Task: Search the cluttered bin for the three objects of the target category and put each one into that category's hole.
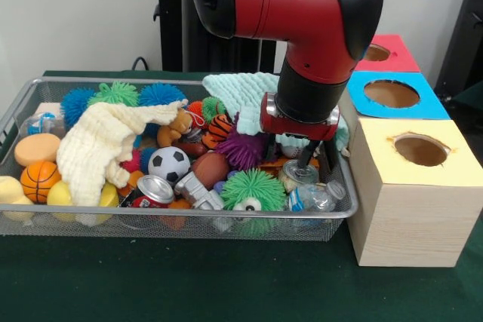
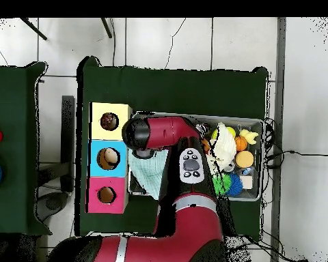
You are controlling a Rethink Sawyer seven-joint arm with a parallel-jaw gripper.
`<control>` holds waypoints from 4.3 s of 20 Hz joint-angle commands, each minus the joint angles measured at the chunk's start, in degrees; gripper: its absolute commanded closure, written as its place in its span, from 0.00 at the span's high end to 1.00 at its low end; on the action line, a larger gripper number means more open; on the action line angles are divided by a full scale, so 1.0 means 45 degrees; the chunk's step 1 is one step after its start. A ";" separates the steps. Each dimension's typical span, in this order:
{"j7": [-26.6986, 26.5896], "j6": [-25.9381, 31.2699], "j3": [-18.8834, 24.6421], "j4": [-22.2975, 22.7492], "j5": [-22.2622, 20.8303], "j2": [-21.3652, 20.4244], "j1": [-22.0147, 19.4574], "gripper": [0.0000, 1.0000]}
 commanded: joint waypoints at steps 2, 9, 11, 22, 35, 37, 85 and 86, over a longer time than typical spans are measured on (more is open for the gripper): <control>0.1524 -0.0835 0.1079 0.0686 0.0652 0.0803 -0.0002 1.00; 0.0937 0.0580 0.0895 0.0475 0.0874 -0.0023 -0.0066 1.00; 0.0881 0.0914 0.0838 0.0519 0.0957 -0.0350 -0.0031 1.00; 0.1047 0.0156 0.0805 -0.1275 0.0827 0.1162 0.0032 1.00; 0.1807 -0.0309 0.0638 -0.2293 0.0948 0.2174 0.0408 1.00; 0.1886 -0.0315 0.0600 -0.2485 0.0978 0.2313 0.0481 1.00; 0.0408 0.0493 0.0712 0.1476 0.1586 -0.1845 -0.0755 0.00; 0.0385 0.0523 0.0735 0.1587 0.1607 -0.1935 -0.0795 0.00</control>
